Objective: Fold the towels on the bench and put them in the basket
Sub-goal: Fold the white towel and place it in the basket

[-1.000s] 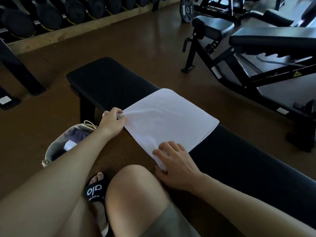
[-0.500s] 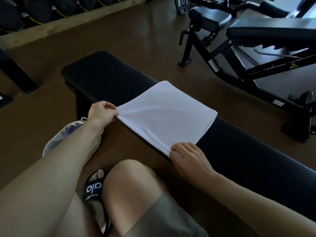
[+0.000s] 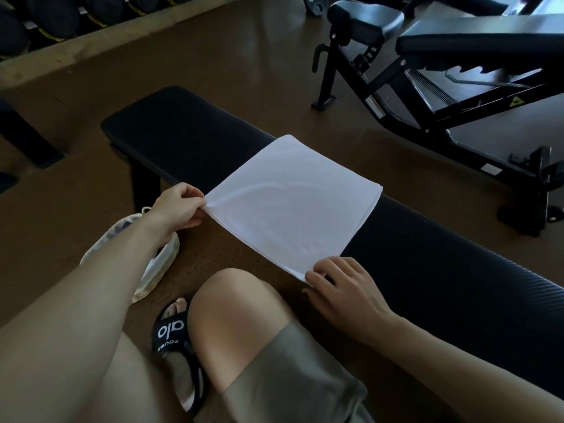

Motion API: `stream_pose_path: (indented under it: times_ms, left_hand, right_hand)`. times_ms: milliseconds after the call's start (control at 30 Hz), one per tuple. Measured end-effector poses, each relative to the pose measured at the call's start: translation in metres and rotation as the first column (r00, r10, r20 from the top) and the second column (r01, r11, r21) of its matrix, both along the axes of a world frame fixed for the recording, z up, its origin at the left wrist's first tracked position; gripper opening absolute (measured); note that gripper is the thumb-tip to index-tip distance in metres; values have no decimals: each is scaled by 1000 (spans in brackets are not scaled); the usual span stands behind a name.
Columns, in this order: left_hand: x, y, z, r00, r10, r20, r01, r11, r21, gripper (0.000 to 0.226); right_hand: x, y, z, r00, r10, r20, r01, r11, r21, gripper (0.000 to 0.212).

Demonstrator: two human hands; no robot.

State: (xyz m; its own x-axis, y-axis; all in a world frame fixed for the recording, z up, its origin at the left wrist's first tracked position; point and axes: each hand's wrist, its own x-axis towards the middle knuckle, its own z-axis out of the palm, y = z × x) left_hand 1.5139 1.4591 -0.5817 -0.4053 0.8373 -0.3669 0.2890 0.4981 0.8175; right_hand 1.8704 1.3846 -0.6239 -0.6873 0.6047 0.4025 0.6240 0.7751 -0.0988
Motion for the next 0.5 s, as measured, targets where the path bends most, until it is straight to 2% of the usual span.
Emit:
stream_pose_path:
  times_ms: [100, 233, 500]
  left_hand:
    - [4, -1, -1, 998, -38, -49, 38, 999, 6, 13]
    - [10, 0, 1, 997, -38, -63, 40, 999, 25, 15]
    - [8, 3, 0, 996, -13, -85, 18, 998, 53, 15]
  right_hand:
    - [-3, 1, 0, 1000, -20, -7, 20, 1000, 20, 22]
    - [-8, 0, 5, 996, -82, -18, 81, 995, -53, 21]
    - [-12, -1, 13, 999, -49, 11, 49, 998, -34, 15]
